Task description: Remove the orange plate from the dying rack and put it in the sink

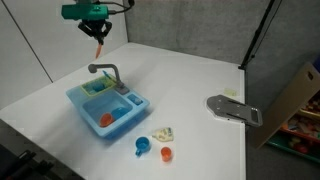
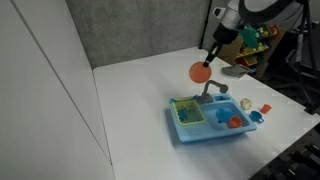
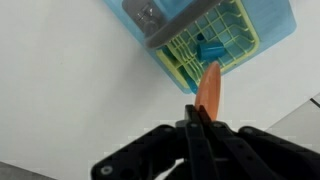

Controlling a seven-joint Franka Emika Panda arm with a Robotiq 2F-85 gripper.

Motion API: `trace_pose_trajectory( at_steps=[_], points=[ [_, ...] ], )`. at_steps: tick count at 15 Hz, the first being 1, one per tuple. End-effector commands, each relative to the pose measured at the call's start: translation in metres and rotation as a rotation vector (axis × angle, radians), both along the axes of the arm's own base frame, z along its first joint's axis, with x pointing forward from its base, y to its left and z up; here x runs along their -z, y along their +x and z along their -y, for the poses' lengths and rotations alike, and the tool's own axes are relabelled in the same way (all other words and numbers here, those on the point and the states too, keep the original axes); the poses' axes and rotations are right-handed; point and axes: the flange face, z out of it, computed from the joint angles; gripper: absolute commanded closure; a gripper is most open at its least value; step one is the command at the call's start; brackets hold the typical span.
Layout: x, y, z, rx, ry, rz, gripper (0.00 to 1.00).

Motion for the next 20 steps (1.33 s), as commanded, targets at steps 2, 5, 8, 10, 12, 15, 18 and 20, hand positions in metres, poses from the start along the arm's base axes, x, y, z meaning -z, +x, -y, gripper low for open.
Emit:
trace_pose_trajectory(
  at_steps=[2,5,8,10,12,15,18,20],
  points=[
    [-0.036,-0.011,0.015,0.018,-0.006,0.058,0.98],
    [-0.047,-0.013,0.032,0.044,-0.007,0.078,0.98],
    [-0.046,-0.017,0.055,0.077,-0.013,0.077,0.98],
    [-0.043,-0.023,0.072,0.101,-0.017,0.056,0.98],
    [-0.04,-0.029,0.09,0.128,-0.023,0.035,0.98],
    [-0.038,-0.041,0.116,0.165,-0.034,-0.018,0.97],
    [-0.036,-0.054,0.142,0.207,-0.047,-0.078,0.97],
    [-0.032,-0.061,0.156,0.235,-0.058,-0.12,0.97]
  ],
)
